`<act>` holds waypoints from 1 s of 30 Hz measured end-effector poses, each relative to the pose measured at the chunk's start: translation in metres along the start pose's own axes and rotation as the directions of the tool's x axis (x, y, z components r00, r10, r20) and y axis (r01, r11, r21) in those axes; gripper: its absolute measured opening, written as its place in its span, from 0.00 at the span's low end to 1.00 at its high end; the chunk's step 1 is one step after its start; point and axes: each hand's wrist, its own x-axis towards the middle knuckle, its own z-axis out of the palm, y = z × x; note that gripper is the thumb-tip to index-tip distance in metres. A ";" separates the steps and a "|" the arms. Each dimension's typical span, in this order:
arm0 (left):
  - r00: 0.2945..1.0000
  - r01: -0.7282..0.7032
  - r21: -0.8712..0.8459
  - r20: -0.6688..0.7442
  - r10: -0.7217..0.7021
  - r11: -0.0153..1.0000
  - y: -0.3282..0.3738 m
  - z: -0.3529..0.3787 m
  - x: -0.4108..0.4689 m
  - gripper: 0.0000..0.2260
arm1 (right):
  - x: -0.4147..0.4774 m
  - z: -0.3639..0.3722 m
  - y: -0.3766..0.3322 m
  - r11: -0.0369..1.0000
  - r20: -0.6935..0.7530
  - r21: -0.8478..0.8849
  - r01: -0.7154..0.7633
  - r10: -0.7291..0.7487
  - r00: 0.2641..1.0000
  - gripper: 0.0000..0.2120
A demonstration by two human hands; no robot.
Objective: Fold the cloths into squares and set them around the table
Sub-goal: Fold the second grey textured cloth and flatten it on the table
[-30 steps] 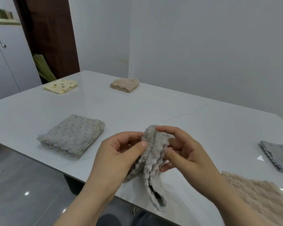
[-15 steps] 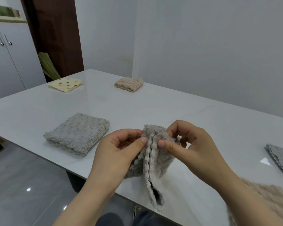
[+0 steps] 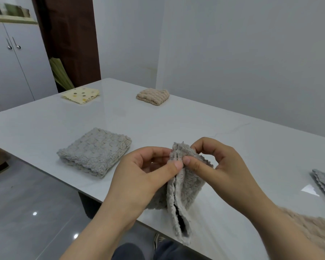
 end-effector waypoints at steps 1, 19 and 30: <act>1.000 0.002 0.000 -0.012 -0.002 1.000 0.000 0.000 0.000 0.06 | 0.000 0.001 0.000 1.000 0.006 0.006 0.004 -0.004 1.000 0.06; 0.994 0.100 0.022 -0.047 -0.099 0.995 -0.006 -0.016 0.020 0.04 | -0.004 -0.028 0.032 0.919 0.042 -0.382 0.096 -0.087 0.995 0.24; 0.983 -0.060 0.299 -0.147 0.108 0.952 -0.013 -0.019 0.020 0.09 | -0.005 -0.026 0.032 0.803 -0.052 -0.577 0.147 -0.216 0.975 0.22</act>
